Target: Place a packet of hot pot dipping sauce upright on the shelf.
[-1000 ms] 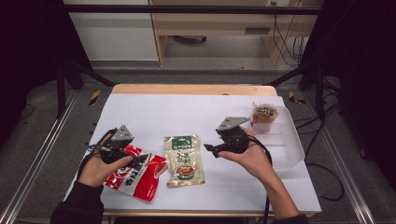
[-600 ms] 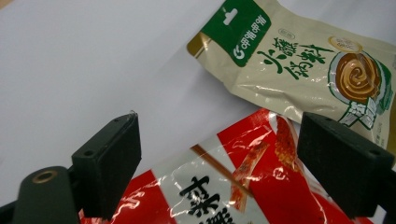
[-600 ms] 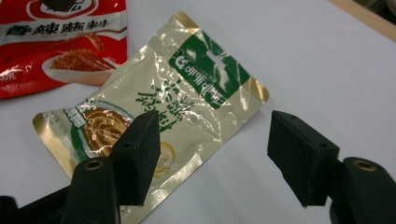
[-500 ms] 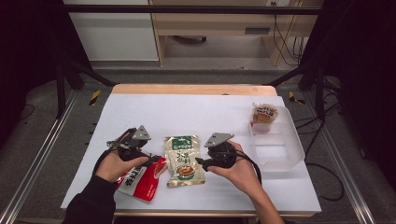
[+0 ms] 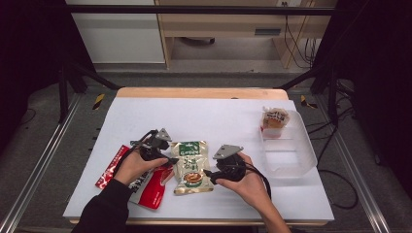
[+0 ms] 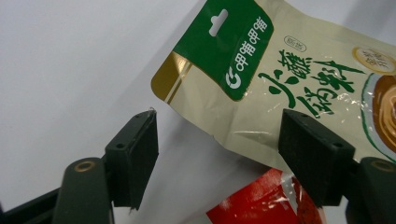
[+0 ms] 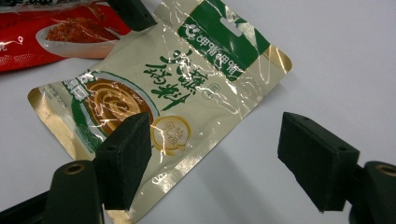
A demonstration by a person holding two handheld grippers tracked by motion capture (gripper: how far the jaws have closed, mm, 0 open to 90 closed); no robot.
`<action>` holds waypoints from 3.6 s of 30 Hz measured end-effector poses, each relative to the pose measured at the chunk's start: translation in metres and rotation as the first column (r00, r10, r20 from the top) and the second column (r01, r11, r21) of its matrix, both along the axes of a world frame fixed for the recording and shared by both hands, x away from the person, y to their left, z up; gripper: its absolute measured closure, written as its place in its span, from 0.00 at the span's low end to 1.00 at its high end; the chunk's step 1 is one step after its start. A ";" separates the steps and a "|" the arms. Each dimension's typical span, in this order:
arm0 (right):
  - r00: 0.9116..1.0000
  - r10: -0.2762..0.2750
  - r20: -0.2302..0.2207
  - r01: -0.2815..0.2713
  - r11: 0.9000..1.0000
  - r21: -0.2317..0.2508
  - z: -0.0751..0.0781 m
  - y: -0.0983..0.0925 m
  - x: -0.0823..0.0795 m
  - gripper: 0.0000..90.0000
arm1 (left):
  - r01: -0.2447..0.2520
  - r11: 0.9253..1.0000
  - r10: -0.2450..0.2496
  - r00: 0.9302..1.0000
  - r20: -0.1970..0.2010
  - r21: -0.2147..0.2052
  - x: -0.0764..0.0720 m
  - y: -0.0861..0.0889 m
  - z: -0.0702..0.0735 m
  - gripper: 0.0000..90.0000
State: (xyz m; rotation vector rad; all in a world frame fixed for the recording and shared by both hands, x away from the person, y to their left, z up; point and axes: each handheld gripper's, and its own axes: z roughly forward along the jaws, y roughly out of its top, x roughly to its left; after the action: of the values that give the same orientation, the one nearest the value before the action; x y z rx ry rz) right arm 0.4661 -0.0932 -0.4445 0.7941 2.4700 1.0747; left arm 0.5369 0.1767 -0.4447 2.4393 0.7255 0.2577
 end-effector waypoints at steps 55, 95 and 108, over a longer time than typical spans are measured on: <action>0.997 0.073 -0.012 -0.074 0.996 -0.051 0.047 -0.003 0.014 0.25 | 0.123 0.985 -0.114 0.990 0.079 -0.123 -0.028 0.005 0.080 1.00; 0.960 0.258 -0.108 -0.267 0.961 -0.075 0.068 0.004 0.042 0.68 | 0.246 0.965 -0.234 0.964 0.127 -0.090 -0.043 -0.014 0.108 1.00; 0.953 0.291 -0.087 -0.303 0.937 -0.174 0.079 0.012 0.037 1.00 | 0.235 0.967 -0.223 0.968 0.119 -0.097 -0.041 -0.013 0.107 1.00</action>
State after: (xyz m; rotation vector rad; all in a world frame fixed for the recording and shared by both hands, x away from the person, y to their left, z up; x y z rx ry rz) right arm 0.5028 -0.0809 -0.3655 0.4103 2.7551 0.9055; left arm 0.4957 0.1638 -0.3379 2.3572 0.3952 0.2485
